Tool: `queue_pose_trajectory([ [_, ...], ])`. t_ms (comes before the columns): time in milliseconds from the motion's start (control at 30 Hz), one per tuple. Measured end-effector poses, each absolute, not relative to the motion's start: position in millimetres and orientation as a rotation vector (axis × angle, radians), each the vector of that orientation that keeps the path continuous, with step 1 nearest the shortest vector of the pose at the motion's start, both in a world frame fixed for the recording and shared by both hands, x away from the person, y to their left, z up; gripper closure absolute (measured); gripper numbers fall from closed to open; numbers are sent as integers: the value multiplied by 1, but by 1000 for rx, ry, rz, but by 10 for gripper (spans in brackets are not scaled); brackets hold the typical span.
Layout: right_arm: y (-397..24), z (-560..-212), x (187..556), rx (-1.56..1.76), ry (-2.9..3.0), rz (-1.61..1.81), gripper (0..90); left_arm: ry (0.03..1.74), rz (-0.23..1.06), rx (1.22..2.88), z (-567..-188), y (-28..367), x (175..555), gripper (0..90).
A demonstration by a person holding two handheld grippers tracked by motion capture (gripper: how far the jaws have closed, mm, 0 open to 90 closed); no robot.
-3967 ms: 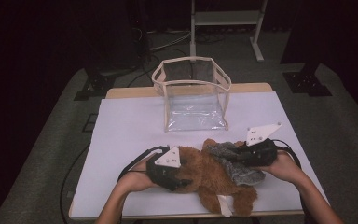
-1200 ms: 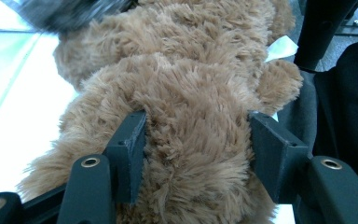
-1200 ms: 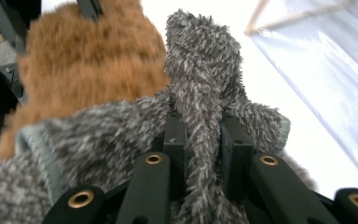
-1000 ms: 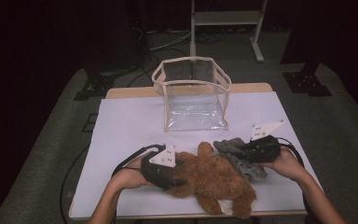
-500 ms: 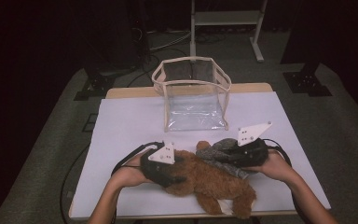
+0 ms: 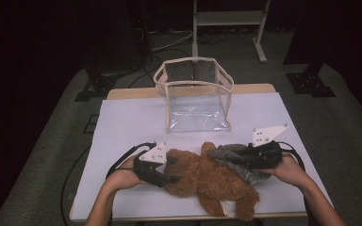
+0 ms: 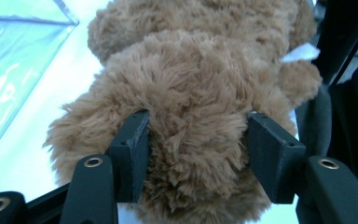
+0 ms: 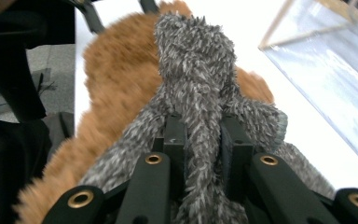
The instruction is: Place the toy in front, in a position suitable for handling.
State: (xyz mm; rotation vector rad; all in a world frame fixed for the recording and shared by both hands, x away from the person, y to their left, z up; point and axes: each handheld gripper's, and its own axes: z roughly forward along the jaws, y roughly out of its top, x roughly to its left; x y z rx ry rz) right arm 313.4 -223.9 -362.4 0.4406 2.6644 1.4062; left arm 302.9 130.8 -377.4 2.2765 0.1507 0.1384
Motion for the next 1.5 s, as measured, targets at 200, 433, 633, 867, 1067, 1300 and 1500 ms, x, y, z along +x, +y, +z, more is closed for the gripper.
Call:
queue_pose_trajectory([
  [200, -196, -357, 311, 341, 2691, 1397, 749, 138, 110, 2259, -381, 113, 308, 446],
  [433, -188, -357, 313, 343, 2719, 1334, 750, 107, 117, 2264, -378, 86, 314, 445],
  [633, -206, -360, 312, 413, 2709, 1349, 750, 80, 122, 2270, -377, 67, 319, 440],
  [867, -221, -370, 310, 449, 2703, 1355, 753, 95, 148, 2290, -370, 84, 317, 408],
  [1067, -225, -360, 299, 414, 2664, 1363, 753, 105, 146, 2296, -371, 100, 312, 391],
  [1300, -254, -365, 279, 472, 2619, 1389, 751, 126, 139, 2303, -378, 112, 309, 387],
  [1500, -278, -373, 257, 523, 2563, 1409, 749, 129, 112, 2293, -382, 110, 309, 390],
])
